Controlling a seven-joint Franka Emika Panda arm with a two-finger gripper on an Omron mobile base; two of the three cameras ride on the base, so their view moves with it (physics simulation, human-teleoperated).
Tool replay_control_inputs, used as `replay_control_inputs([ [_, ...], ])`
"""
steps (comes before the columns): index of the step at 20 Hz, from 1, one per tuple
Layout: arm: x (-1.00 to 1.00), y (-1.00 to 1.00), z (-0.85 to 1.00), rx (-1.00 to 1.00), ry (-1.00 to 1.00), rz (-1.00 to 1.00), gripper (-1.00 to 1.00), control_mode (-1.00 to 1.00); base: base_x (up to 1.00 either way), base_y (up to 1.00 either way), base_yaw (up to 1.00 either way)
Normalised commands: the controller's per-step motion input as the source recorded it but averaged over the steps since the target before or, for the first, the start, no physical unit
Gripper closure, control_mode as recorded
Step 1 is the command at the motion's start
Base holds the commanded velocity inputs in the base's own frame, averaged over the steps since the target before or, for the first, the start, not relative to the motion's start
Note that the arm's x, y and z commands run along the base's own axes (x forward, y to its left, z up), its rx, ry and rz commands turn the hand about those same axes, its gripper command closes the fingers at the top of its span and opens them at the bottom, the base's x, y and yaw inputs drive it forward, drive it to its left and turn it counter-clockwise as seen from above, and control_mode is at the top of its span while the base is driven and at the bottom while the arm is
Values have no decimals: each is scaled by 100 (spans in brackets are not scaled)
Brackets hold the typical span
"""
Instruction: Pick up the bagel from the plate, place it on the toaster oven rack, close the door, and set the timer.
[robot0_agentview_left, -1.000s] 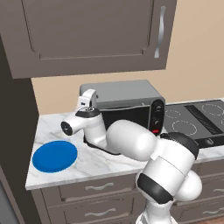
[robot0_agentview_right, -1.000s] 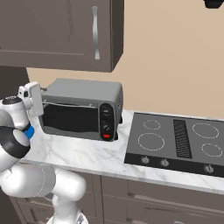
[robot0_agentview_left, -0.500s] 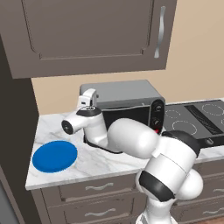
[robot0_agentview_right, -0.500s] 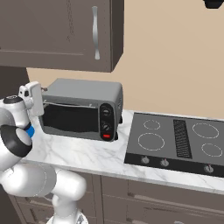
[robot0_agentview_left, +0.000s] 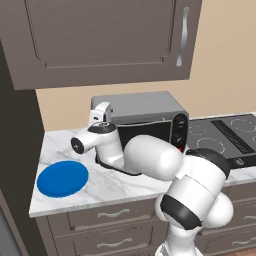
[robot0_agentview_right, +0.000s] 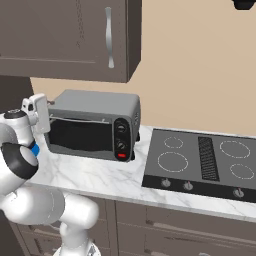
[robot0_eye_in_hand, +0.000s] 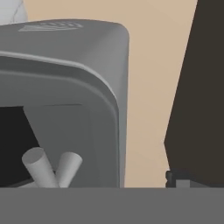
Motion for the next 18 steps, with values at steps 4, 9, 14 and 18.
replay_control_inputs([
  [4, 15, 0, -79, 0, 0, 0, -100, -100, 0, 0, 0],
  [9, 28, 10, -96, 0, -1, 0, -100, -100, 0, 0, 0],
  [14, 24, 11, -100, 0, -3, 0, -100, -100, 0, 0, 0],
  [18, 28, 4, -99, -1, -4, 1, -100, -100, 0, 0, 0],
])
